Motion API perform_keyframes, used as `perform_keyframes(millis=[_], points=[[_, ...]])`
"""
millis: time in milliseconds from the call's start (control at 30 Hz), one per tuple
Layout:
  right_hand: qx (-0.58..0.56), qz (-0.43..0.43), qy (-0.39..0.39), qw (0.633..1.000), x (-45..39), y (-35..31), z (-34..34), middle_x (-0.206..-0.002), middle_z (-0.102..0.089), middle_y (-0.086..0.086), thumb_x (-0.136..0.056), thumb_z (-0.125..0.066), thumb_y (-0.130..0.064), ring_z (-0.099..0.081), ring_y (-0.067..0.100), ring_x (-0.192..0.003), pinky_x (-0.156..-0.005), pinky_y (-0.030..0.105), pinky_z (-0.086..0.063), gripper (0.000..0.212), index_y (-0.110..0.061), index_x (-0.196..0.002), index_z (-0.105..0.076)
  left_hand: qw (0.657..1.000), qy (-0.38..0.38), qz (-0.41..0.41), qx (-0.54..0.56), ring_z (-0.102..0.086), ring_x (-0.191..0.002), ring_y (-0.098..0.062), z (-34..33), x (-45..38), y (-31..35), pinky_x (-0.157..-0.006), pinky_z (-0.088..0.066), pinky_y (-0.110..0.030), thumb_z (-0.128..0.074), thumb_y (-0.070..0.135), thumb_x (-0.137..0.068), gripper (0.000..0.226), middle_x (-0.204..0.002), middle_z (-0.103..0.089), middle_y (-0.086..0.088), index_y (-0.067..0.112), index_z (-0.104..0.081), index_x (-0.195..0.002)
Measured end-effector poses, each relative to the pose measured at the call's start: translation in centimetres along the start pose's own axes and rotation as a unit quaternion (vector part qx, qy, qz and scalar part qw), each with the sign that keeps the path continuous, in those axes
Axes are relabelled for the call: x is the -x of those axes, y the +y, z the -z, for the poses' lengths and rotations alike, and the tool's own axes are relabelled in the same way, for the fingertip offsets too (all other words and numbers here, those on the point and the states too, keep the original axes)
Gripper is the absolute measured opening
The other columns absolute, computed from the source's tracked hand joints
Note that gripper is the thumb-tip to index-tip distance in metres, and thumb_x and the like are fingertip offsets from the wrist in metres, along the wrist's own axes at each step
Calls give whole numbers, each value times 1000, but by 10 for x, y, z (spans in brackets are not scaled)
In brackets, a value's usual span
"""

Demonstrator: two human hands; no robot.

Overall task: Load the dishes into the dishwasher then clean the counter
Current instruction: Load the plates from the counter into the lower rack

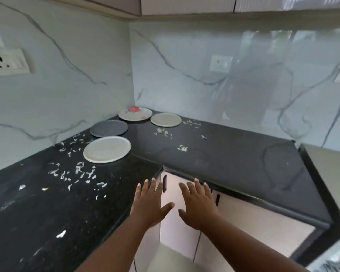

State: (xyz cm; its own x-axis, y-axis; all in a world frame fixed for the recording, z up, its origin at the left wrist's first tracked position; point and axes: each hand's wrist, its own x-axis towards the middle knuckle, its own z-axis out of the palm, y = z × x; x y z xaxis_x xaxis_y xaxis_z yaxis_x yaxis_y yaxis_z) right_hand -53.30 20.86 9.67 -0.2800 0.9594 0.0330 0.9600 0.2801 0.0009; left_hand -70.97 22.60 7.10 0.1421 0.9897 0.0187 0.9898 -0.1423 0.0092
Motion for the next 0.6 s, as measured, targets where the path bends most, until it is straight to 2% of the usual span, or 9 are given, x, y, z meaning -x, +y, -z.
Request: perform_keyframes(millis=[167,267,333,600], points=[[-34,4,14,999,-43,25,19,-164,-3,5,-96,-44,-50,9,29,-150,-120,49,3,79,-22,-156,0,998,19,50,14,14,-148,-27,30,-36,-6,-111,17,-44,21,82,-57,115,-162,10,-3,25,5,-155],[-63,28,17,998,-67,39,33,-164,-4,3,-97,-44,-50,7,28,-150,-119,47,1,78,-24,-156,-1,993,14,106,41,13,-148,-27,48,-53,-9,-116,11,-46,-4,79,-82,93,-163,9,-5,22,4,-155],[-77,50,17,996,-82,46,43,-164,-5,2,-96,-46,-48,6,27,-150,-120,46,0,77,-25,-156,-3,989,8,137,55,14,-148,-27,58,-59,-10,-117,10,-46,-19,75,-89,88,-162,10,-5,22,5,-155],[-113,116,6,987,-140,43,54,-162,-17,3,-94,-50,-49,-4,28,-151,-121,46,-10,77,-23,-155,-11,970,-9,234,66,12,-149,-27,75,-58,-48,-120,7,-47,-26,73,-90,89,-162,10,-6,22,3,-155]])
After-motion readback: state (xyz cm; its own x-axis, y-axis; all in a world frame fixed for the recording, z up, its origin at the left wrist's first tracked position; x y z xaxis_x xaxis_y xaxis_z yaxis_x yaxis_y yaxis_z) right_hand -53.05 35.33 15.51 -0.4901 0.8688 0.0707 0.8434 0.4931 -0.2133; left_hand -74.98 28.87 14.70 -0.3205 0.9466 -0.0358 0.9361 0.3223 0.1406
